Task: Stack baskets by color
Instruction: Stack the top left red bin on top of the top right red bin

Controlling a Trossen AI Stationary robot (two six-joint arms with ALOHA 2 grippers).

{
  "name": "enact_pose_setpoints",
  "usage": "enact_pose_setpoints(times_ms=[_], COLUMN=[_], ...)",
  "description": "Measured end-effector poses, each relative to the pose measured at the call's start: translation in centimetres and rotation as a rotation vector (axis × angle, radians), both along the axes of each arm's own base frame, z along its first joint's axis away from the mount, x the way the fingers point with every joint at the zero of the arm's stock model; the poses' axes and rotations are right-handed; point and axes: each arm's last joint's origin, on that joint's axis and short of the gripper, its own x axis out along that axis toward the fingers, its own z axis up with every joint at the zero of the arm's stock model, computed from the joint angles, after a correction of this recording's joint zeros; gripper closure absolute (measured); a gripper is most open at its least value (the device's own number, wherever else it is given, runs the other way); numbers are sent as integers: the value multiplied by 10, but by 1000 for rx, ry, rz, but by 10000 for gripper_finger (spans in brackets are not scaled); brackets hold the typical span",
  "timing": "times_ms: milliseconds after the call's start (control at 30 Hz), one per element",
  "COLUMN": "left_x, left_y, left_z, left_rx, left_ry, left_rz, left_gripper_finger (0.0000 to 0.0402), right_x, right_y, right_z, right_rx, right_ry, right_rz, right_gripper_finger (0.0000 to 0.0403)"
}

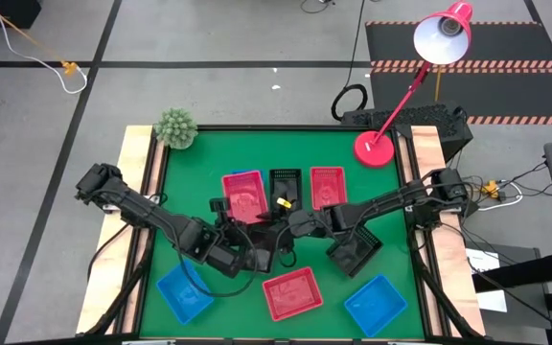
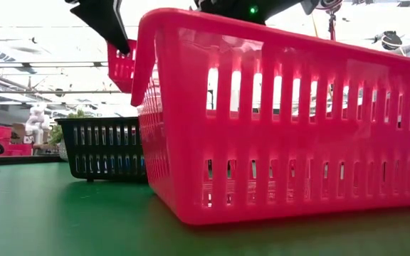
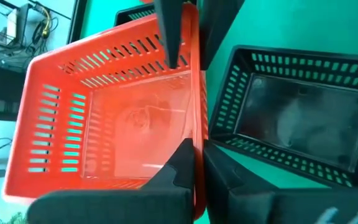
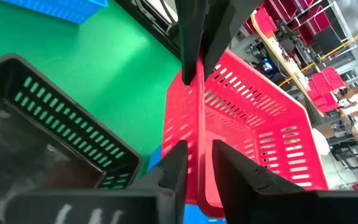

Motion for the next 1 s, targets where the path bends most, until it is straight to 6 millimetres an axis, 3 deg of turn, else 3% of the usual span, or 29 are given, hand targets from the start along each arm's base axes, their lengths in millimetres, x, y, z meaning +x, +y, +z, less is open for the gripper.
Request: enact_pose_setpoints(times_ms=[167, 367, 433, 767, 867, 1000], left_x=[2, 5, 7, 5, -3, -18], left_y=[-1, -5, -6, -14, -19, -28], left_z=[1, 2, 3, 14, 24, 36], left_rx=[8, 5, -3, 63, 111, 133], left_ry=[-20, -37, -70, -250, -327, -393], left_rz=[-7, -62, -50, 18, 17, 1], left_gripper_finger=[381, 385, 359, 150, 124, 121], right_x=[0, -1, -2, -17, -26, -39], right_y=[0, 0, 0, -4, -6, -8], right_z=[-1, 0, 3, 21, 27, 38], right_rx=[-1, -14, -16, -20, -9, 23], right_ry=[4, 11, 3, 47, 83, 118], right_rz=[0, 6, 9, 2, -7, -29], right_gripper_finger=[392, 392, 396, 398, 398, 398])
